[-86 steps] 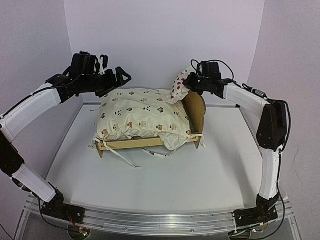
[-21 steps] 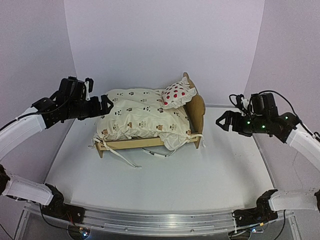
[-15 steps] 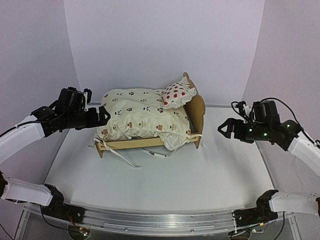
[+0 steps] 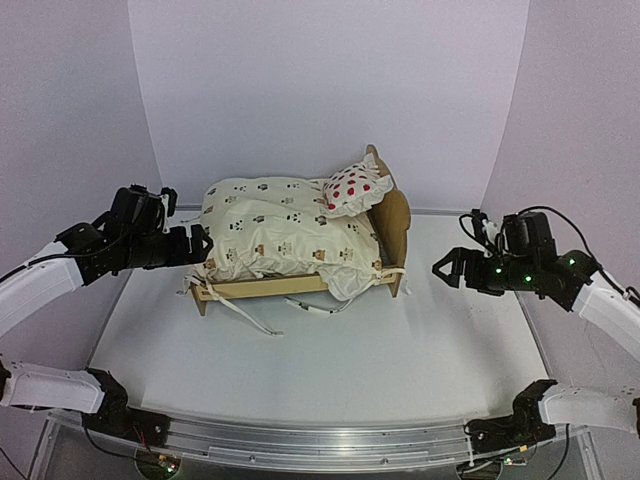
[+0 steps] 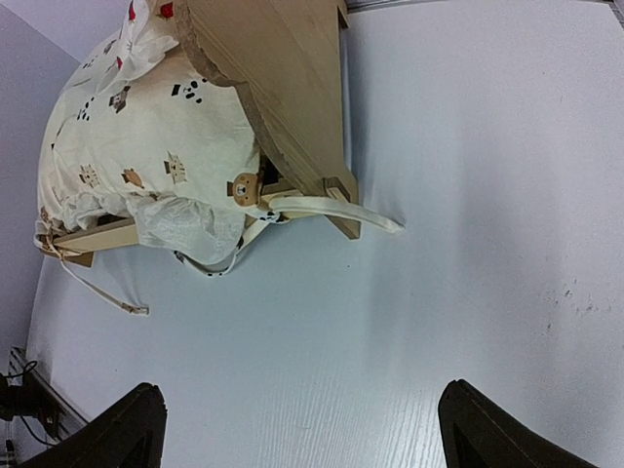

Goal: Set up the pet bed

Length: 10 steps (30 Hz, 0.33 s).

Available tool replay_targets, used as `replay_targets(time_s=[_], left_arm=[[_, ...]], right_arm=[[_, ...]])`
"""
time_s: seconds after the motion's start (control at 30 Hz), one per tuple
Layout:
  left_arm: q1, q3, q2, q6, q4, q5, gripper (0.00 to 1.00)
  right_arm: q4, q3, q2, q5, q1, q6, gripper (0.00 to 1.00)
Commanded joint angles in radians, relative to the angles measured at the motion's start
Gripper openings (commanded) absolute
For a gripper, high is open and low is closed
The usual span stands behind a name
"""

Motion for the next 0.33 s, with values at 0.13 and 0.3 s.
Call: replay_targets(time_s=[0.13, 0.3], left_arm=[[-0.001, -0.003, -0.035, 0.015, -0.005, -0.01, 1.0], [-0.001, -0.002, -0.028, 0.015, 0.005, -0.004, 1.0]], right_arm=[[0.049, -0.004, -0.013, -0.074, -0.002, -0.025, 0.98], [0.06, -0.005, 0.004, -0.097, -0.002, -0.038, 0.98]])
